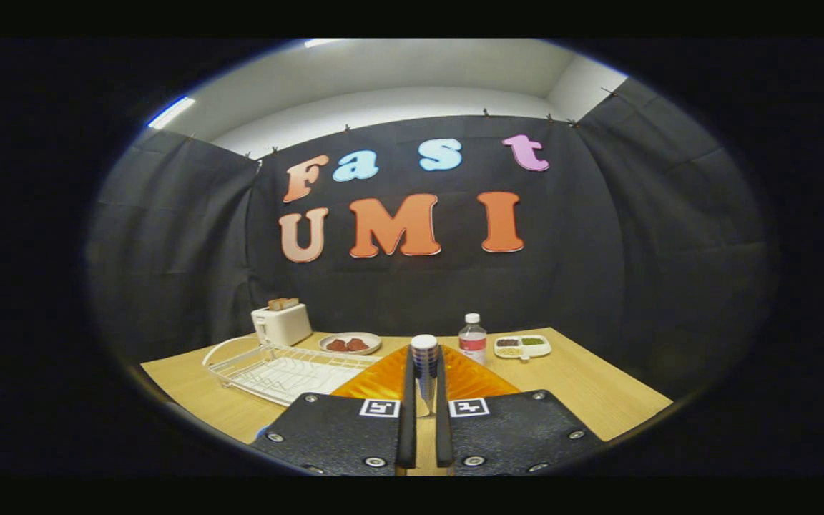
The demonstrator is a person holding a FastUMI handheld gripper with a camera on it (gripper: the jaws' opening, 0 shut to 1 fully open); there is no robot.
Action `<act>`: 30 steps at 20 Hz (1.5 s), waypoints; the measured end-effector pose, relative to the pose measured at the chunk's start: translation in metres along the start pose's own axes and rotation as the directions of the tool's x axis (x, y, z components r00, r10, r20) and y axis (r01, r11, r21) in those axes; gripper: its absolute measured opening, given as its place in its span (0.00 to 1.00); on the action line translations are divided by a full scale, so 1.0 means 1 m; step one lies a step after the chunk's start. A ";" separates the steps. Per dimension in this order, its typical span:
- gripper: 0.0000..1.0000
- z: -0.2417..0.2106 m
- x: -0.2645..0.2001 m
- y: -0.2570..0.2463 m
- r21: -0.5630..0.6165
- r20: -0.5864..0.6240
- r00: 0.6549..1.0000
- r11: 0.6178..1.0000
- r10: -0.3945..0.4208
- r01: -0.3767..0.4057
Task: Take the plate from the dish rack, then take the spoon from the basket and place it into the plate.
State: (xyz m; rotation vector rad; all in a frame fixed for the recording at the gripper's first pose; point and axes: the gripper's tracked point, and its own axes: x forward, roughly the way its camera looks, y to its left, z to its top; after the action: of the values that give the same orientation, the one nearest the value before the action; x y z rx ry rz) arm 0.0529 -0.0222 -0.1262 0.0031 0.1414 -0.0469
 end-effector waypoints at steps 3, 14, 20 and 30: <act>0.11 -0.008 -0.005 0.024 0.015 -0.020 0.996 0.996 0.086 -0.085; 0.11 -0.064 0.000 0.096 0.144 -0.109 0.932 0.933 0.345 -0.329; 0.11 -0.089 0.008 0.121 0.165 -0.151 0.900 0.909 0.408 -0.384; 0.11 -0.114 0.006 0.116 0.218 -0.198 0.884 0.898 0.423 -0.381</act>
State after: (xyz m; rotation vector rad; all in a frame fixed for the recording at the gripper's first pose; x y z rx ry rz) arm 0.0486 0.0936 -0.2402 0.2138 0.3784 0.3625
